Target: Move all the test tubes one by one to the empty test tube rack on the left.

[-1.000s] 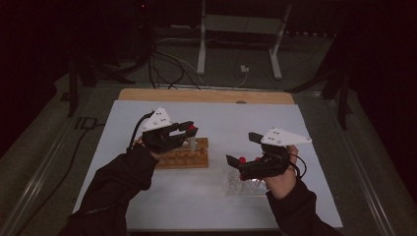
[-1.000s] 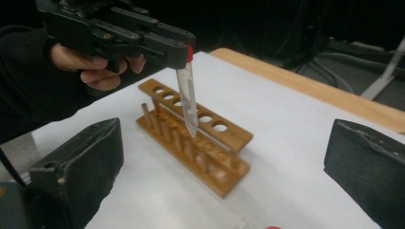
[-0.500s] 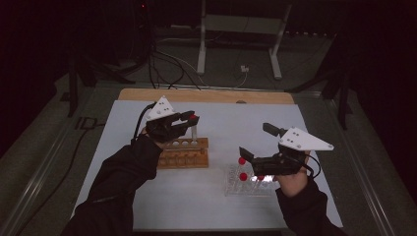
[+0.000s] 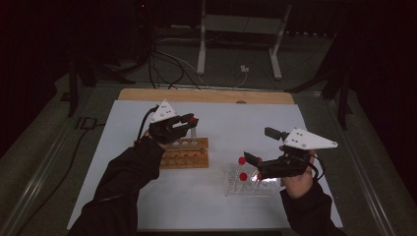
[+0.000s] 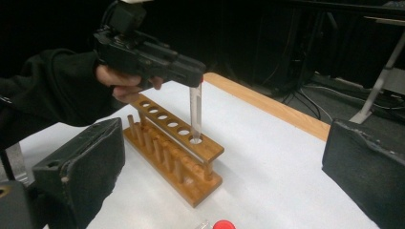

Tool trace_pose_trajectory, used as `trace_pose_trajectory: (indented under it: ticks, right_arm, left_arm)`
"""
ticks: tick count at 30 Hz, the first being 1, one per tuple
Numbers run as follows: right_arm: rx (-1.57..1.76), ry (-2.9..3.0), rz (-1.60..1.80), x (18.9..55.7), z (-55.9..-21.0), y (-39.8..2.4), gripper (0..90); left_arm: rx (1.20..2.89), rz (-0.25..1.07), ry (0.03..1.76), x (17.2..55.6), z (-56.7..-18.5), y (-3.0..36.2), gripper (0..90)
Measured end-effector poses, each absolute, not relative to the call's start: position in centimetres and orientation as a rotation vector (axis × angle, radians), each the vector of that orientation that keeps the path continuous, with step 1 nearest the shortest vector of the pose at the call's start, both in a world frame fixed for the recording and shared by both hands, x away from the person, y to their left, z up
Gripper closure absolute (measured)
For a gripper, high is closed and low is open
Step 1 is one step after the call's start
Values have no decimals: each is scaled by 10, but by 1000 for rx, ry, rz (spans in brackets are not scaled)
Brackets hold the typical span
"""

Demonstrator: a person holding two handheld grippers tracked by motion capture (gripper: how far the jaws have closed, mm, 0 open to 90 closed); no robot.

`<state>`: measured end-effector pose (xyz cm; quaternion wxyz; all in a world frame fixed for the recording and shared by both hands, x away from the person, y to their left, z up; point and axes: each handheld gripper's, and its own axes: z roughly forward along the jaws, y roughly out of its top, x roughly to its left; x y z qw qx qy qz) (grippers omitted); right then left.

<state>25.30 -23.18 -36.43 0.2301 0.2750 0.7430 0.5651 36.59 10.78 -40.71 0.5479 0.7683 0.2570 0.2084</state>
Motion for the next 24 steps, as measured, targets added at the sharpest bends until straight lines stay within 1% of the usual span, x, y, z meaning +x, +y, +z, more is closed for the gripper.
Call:
trace_pose_trajectory:
  ticks: [12, 24]
  right_arm:
    - [807, 2008, 1542, 245, -369, -236, 0]
    - [834, 2025, 1532, 242, -381, -241, 0]
  left_arm:
    - [1815, 453, 646, 367, -436, 106, 720]
    - [1819, 470, 657, 365, -451, 105, 720]
